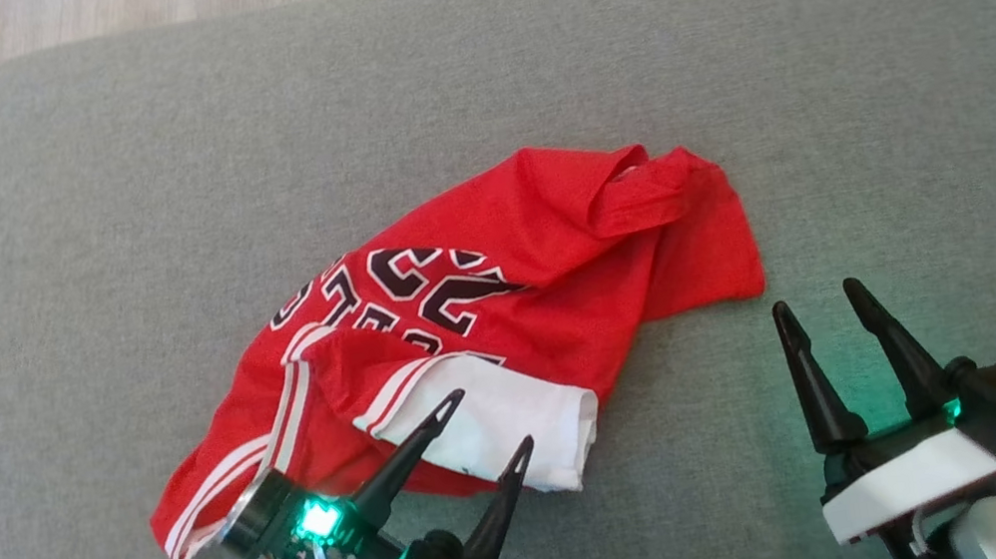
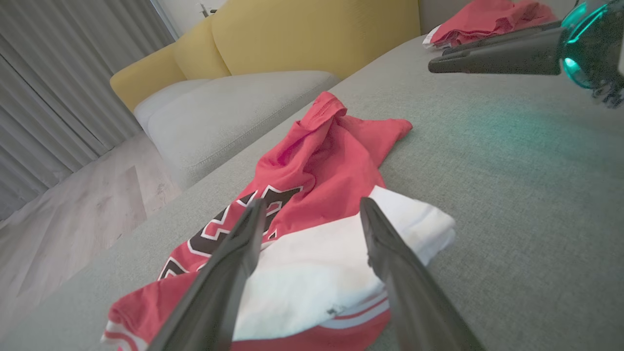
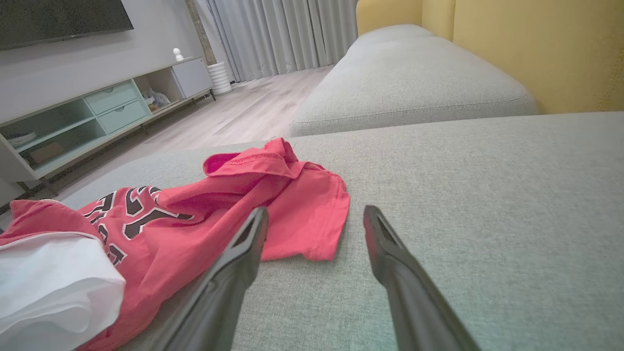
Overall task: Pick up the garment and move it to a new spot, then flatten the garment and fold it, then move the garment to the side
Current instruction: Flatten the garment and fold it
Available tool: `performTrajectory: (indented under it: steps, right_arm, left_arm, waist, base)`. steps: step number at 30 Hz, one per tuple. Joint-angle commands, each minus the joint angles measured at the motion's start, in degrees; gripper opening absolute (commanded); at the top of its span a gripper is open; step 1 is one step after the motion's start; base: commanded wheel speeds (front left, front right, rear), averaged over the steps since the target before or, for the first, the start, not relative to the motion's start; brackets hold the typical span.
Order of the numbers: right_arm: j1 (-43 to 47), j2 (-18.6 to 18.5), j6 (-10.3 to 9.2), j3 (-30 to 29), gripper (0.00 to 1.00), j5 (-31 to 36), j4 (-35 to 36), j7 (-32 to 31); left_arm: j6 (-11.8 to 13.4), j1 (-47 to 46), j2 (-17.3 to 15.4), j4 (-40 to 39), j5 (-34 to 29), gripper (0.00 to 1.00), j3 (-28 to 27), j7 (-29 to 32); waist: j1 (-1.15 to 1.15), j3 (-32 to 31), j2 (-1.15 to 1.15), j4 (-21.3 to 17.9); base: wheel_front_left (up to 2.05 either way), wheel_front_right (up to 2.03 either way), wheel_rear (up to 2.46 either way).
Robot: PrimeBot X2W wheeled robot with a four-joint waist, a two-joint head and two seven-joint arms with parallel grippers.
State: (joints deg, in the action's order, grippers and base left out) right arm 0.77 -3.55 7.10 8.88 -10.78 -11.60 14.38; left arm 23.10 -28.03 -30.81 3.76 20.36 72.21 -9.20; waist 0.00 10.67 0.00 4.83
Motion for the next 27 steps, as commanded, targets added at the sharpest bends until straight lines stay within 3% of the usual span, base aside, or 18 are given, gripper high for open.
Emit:
performTrajectory:
  steps: [1,4,10,15,27]
  right_arm:
    - [0.02,-0.27,0.39,1.25,1.00,-0.43,1.45,0.62]
    - [0.24,-0.02,0.39,1.67,1.00,-0.52,1.28,0.62]
    - [-0.23,0.26,0.39,1.81,1.00,-0.65,1.45,0.62]
    - [-0.55,0.29,0.39,1.78,1.00,-0.55,1.36,0.62]
    - [0.01,0.34,0.39,1.83,1.00,-0.71,1.23,0.62]
  left_arm:
    - [0.74,-1.46,-1.19,-0.79,-0.85,1.00,-1.55,-0.19]
    - [0.02,-1.34,-1.76,-0.42,-1.91,1.00,-0.88,0.82]
    - [-4.34,-1.79,-3.31,-1.56,-7.59,1.00,0.61,5.46]
    - [-5.91,-1.70,-4.36,-0.94,-9.99,1.00,0.85,9.31]
    - [-3.12,-0.19,-10.53,-2.87,-10.61,1.00,0.00,12.68]
  waist:
    - [0.00,-0.45,0.00,-0.47]
    - [0.00,-0.95,0.00,-1.11]
    - [0.00,-0.92,0.00,-1.72]
    - [0.00,-0.69,0.00,-2.26]
    - [0.00,-0.82,0.00,-3.62]
  base:
    - [0.00,0.00,0.00]
    - [0.00,0.00,0.00]
    - [0.00,0.00,0.00]
    - [0.00,0.00,0.00]
    - [0.00,0.00,0.00]
